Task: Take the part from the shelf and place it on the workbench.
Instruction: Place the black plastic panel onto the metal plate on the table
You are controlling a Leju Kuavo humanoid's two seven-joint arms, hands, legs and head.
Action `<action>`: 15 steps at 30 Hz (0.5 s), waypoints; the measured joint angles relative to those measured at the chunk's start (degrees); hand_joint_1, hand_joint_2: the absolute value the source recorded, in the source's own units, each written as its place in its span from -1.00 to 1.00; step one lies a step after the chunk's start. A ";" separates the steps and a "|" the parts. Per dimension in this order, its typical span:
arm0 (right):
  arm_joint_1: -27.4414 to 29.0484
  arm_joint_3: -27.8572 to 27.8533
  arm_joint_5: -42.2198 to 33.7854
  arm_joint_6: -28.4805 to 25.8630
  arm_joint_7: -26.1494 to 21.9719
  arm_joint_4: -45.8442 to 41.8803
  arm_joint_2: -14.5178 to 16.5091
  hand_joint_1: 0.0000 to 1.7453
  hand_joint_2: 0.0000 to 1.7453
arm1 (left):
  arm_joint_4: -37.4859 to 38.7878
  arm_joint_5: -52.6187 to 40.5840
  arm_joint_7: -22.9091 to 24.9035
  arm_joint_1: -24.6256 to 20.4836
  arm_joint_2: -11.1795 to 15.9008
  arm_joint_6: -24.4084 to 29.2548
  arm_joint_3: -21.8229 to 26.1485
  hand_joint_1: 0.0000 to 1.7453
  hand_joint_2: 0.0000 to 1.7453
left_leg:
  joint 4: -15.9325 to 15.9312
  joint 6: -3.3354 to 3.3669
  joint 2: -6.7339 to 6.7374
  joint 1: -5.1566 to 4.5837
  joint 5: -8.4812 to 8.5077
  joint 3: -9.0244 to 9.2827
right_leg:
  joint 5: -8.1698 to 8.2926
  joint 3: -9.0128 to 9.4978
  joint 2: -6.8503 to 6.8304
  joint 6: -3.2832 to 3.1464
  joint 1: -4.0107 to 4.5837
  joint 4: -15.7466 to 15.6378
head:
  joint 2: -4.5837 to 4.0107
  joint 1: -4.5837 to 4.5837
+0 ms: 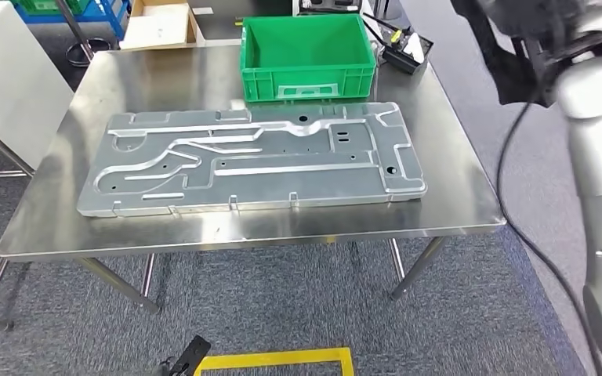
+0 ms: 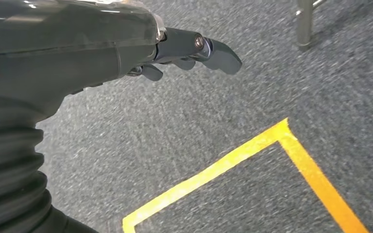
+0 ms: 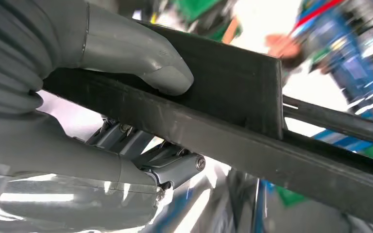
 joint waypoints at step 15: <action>7.96 17.74 28.54 -17.69 12.17 25.03 7.82 1.00 1.00 | 0.00 0.56 1.04 0.11 -0.16 0.09 -0.74 -1.00 1.00 | 3.77 -2.57 -0.62 0.10 -3.41 -1.19 | 5.82 4.00 0.11 -1.82 -0.49 -10.14 | 0.00 -0.02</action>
